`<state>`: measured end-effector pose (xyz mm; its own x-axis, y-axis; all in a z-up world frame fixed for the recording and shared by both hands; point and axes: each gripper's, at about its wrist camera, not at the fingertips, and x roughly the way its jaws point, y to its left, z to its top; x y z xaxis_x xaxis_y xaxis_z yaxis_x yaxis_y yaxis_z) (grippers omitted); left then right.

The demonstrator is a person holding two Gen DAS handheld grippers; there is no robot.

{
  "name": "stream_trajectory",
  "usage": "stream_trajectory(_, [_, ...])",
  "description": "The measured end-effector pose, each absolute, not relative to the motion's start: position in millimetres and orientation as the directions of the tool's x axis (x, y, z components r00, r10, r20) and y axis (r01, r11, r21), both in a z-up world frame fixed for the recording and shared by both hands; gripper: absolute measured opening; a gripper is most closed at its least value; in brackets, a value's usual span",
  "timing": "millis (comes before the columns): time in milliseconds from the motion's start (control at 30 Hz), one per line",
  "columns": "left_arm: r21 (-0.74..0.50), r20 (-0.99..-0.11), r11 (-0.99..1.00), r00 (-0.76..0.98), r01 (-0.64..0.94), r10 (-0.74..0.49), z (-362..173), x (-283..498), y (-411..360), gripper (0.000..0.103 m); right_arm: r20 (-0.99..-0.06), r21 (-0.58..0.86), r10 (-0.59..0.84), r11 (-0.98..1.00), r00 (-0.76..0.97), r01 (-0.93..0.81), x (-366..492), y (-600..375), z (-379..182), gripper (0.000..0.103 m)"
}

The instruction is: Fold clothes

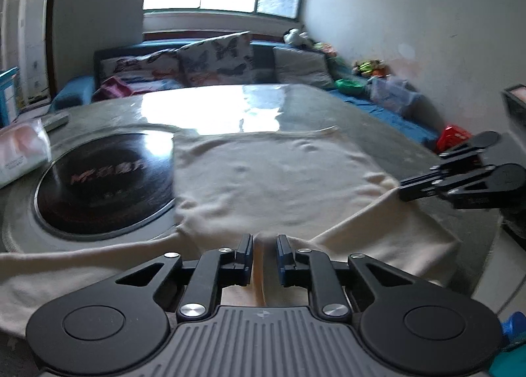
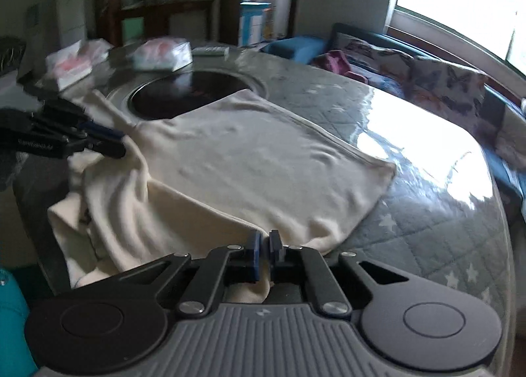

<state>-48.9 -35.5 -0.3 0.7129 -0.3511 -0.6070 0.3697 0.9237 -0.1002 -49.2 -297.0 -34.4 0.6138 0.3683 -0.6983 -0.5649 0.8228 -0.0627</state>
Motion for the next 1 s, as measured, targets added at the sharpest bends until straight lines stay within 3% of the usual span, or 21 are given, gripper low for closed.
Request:
stream_trajectory(167, [-0.097, -0.631, 0.935, 0.706, 0.341, -0.323, -2, -45, -31, 0.015, -0.694, -0.023, 0.345, 0.866, 0.631, -0.500, -48, -302, -45, 0.007])
stream_trajectory(333, [-0.104, -0.611, 0.926, 0.712, 0.363, -0.348, 2, -44, -35, 0.034, -0.685, -0.037, 0.340, 0.867, 0.644, -0.497, -47, -301, -41, 0.010])
stream_trajectory(433, [-0.069, -0.620, 0.922, 0.708, 0.380, -0.338, -3, -42, -44, 0.032, -0.700, -0.047, 0.317, 0.873, 0.640, -0.485, -45, -301, -48, 0.013])
stream_trajectory(500, [-0.022, -0.632, 0.924, 0.711, 0.382, -0.309, -8, -42, -48, 0.022, -0.702, -0.047, 0.299, 0.886, 0.646, -0.462, -43, -304, -51, 0.020])
stream_trajectory(767, [-0.012, -0.601, 0.911, 0.726, 0.412, -0.336, 2, -54, -54, 0.022, -0.656, -0.032, 0.267, 0.925, 0.706, -0.380, -53, -323, -34, 0.022])
stream_trajectory(1000, [-0.034, -0.588, 0.873, 0.697, 0.486, -0.410, 6, -67, -74, 0.023, -0.670, 0.008, 0.393, 0.852, 0.629, -0.523, -80, -297, -38, 0.022])
